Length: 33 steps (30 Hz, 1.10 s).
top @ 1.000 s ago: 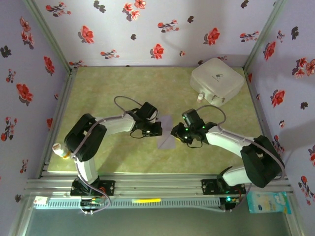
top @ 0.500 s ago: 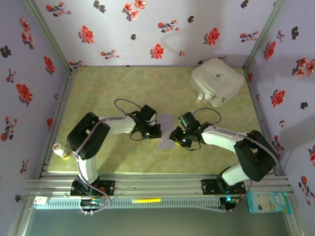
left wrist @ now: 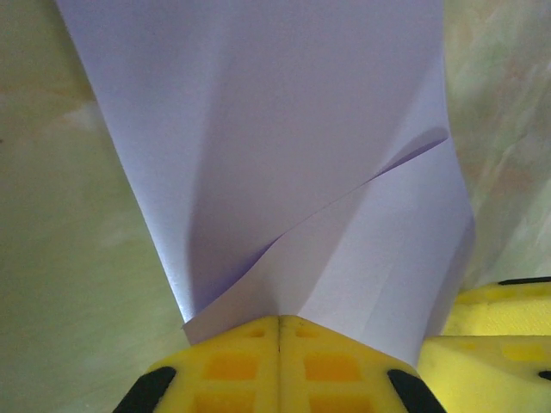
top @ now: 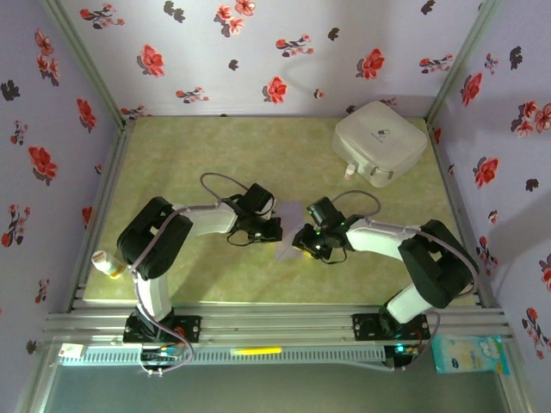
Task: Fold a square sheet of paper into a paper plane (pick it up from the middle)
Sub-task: Turn over the paper at the center of the table.
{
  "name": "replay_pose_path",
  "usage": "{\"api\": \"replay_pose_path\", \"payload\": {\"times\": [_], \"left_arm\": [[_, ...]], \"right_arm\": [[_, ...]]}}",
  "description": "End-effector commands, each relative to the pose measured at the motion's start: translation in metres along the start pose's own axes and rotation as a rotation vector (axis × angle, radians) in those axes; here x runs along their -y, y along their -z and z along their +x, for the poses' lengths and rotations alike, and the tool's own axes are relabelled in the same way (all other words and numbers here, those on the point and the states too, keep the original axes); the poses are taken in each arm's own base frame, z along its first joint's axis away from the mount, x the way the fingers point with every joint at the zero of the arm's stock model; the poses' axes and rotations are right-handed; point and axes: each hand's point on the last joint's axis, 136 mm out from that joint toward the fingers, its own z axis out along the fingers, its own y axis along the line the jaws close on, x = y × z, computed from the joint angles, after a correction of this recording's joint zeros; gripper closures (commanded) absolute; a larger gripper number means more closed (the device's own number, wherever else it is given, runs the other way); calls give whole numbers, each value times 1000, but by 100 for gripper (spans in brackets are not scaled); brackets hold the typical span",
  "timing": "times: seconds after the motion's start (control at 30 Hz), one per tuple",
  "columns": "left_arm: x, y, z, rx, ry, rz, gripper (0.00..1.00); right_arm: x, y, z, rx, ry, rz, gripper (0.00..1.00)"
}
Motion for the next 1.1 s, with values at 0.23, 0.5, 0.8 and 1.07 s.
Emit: {"api": "replay_pose_path", "payload": {"times": [0.23,0.5,0.8,1.07], "left_arm": [[-25,-6,20,-80,9,-82,98],[-24,-4,21,-83,7,-84,98],[-21,0,19,-79,3,-85,99],[-21,2,18,-69,16,-82,99]], "right_arm": [[-36,3,-17,54,28,-131,61],[-37,10,-35,95,17,-175,57],[-37,7,-50,122,-21,-237,57],[-17,2,-49,130,-86,-198,58]]}}
